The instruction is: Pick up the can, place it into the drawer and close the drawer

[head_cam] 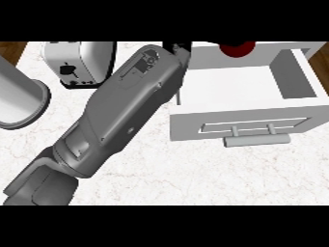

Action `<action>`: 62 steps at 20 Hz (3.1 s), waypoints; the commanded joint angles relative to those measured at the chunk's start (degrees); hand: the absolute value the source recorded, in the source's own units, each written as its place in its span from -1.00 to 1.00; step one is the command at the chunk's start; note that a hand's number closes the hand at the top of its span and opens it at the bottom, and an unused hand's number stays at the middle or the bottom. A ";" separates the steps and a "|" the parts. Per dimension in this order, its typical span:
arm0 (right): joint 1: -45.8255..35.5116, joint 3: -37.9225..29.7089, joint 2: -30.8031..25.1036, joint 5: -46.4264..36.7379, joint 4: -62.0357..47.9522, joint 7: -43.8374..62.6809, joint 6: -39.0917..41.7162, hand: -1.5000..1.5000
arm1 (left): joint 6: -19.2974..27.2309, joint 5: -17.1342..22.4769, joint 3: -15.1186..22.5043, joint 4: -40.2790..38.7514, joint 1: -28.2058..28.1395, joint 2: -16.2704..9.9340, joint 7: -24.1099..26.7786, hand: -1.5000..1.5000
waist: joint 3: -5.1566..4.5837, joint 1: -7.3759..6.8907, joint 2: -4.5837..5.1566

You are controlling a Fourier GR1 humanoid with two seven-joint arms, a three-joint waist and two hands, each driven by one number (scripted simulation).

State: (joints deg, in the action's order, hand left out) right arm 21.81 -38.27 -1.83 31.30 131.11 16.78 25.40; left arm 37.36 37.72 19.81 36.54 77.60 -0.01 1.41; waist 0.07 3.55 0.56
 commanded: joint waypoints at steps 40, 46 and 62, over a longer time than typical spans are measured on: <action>-10.20 4.12 -2.39 -22.19 7.04 -10.30 3.81 -1.00 | 6.59 21.48 14.39 -8.51 1.81 0.01 15.18 -1.00 | 0.01 -0.30 0.41; -14.99 13.36 -3.03 -37.68 9.38 -11.19 3.79 -1.00 | 8.99 22.47 15.07 -9.52 4.50 0.01 15.66 -1.00 | 0.00 -0.74 0.65; -33.15 35.32 -3.07 -78.16 -18.08 -19.98 -12.39 -1.00 | 8.73 19.88 13.44 -7.54 3.97 -1.84 10.52 -1.00 | -0.06 -4.29 -0.27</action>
State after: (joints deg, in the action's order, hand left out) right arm -6.87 -6.31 -4.58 -40.18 120.46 -1.55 16.84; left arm 45.74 58.96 33.57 29.31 81.44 -0.97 13.19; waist 0.00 -0.54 0.36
